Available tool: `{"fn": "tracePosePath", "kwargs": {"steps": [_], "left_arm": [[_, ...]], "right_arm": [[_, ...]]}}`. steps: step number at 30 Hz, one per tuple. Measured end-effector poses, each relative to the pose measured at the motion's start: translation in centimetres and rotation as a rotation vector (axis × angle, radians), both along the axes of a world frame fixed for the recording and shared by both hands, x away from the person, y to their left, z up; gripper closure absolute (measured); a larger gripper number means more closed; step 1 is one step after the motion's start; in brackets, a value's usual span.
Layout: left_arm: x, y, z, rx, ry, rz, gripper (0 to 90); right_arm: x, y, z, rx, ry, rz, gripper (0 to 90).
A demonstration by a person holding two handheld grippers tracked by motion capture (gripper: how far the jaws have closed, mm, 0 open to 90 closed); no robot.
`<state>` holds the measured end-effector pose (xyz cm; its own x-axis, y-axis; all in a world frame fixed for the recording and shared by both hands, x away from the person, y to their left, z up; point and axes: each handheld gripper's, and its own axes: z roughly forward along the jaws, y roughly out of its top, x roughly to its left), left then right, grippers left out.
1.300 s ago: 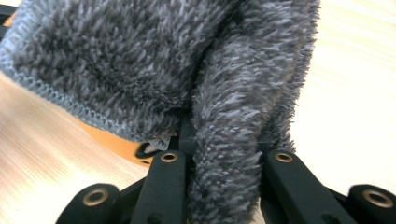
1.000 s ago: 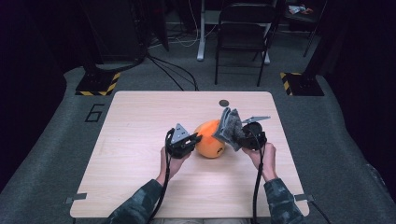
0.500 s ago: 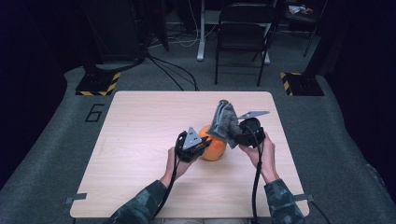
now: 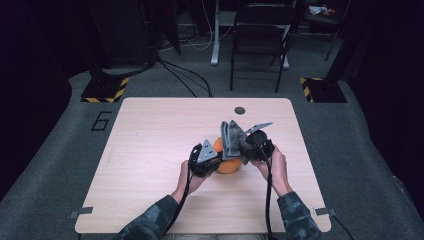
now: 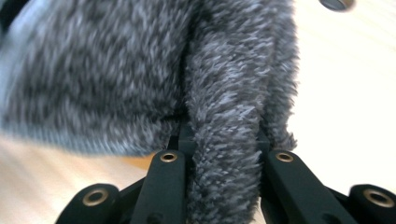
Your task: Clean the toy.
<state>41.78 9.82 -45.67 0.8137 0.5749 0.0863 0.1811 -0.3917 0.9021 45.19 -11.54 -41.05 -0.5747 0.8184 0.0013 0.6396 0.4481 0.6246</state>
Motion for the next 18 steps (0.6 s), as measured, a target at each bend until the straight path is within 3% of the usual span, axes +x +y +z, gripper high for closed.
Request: {"fn": "tracePosePath", "kwargs": {"steps": [3,6,7,9,11,13,16,18], "left_arm": [[0.0,0.1,-0.1,-0.016,0.008,0.005,81.2],[0.1,0.4,-0.1,-0.006,0.007,0.005,81.1],[0.2,0.5,-0.1,-0.014,0.014,0.003,81.1],[0.2,0.6,-0.1,-0.018,0.018,0.005,81.0],[0.2,0.6,-0.1,-0.018,0.016,0.007,80.8],[0.3,0.6,-0.1,-0.02,0.013,0.008,80.7],[0.3,0.7,-0.2,-0.035,0.016,0.018,80.5],[0.4,0.8,-0.2,-0.044,0.023,0.024,80.5]], "right_arm": [[0.6,-1.2,-0.9,0.0,0.017,-0.052,75.6],[1.2,-2.2,-2.2,-0.053,0.038,-0.115,75.4],[1.3,-2.5,-2.7,-0.058,0.062,-0.109,75.4],[1.4,-3.1,-2.9,-0.02,0.092,-0.104,75.4],[1.2,-3.0,-2.2,-0.028,0.06,-0.11,75.4],[0.8,-2.9,-0.7,0.013,0.038,-0.076,75.4],[-0.6,-1.6,1.5,0.055,-0.008,-0.004,75.3],[-1.5,0.0,2.2,0.045,-0.028,0.053,75.3]]}}
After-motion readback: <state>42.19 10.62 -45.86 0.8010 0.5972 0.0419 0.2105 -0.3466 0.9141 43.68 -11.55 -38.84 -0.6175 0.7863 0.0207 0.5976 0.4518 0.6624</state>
